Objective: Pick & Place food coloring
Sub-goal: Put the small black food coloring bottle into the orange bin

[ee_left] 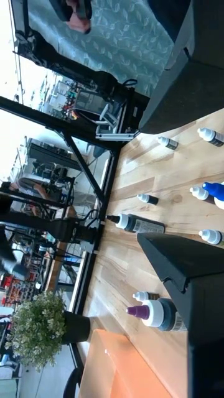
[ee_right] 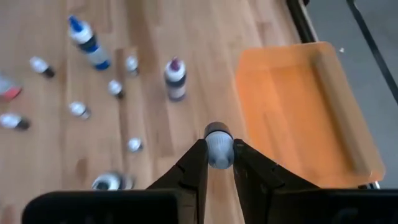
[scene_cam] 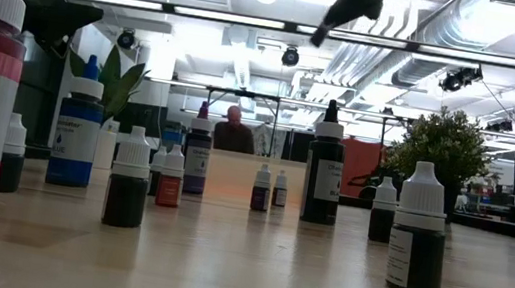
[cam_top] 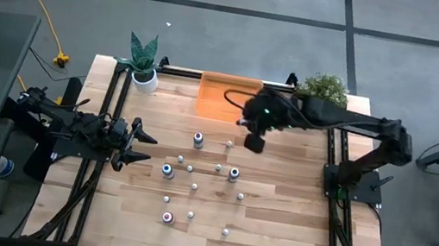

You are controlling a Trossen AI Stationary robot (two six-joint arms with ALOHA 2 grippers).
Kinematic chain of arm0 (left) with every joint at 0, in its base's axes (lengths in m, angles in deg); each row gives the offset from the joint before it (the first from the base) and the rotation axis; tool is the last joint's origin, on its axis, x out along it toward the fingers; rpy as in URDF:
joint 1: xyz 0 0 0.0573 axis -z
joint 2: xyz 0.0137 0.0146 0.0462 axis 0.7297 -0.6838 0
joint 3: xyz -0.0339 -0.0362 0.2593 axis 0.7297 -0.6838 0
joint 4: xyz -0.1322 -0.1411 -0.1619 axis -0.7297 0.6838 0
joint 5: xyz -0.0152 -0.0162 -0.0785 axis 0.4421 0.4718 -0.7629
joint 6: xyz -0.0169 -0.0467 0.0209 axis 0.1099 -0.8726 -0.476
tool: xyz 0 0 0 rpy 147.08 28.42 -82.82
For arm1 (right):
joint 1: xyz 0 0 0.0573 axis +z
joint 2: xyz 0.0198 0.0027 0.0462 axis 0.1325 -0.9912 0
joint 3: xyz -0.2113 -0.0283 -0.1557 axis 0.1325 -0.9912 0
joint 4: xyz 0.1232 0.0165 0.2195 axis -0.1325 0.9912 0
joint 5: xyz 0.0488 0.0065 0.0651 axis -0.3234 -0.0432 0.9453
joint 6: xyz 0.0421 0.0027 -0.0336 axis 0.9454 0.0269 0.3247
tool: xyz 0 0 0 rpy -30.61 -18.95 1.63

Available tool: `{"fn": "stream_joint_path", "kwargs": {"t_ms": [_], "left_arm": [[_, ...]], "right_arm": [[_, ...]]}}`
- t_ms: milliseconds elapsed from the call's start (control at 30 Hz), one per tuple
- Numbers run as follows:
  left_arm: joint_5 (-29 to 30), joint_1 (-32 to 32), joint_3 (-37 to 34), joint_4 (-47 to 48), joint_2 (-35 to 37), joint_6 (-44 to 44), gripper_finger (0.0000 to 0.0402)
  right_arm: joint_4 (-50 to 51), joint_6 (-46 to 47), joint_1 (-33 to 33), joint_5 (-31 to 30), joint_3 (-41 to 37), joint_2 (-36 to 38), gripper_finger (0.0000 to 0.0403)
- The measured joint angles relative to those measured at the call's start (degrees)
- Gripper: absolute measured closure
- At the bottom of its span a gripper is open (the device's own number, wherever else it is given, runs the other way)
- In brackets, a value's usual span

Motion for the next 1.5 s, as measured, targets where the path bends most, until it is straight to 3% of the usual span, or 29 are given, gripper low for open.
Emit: {"fn": "stream_joint_path", "kwargs": {"t_ms": [400, 700, 900, 1100, 1500], "left_arm": [[0.00, 0.01, 0.00, 0.00, -0.01, 0.00, 0.0130], [0.00, 0.00, 0.00, 0.00, 0.00, 0.00, 0.0130], [0.00, 0.02, 0.00, 0.00, -0.01, 0.00, 0.0130], [0.00, 0.02, 0.00, 0.00, 0.00, 0.00, 0.0130], [0.00, 0.00, 0.00, 0.00, 0.00, 0.00, 0.0130]], "right_arm": [[-1.57, -5.65, -14.36, 3.93, 11.57, -15.33, 0.0343], [-2.68, -8.35, -22.49, 5.27, 12.93, -22.94, 0.0349], [-1.08, -9.97, -25.54, 5.63, 12.46, -25.61, 0.0341], [3.00, -5.92, -27.93, 7.56, 12.38, -28.32, 0.0347], [8.14, 1.66, -27.54, 11.06, 12.36, -31.46, 0.0345]]}}
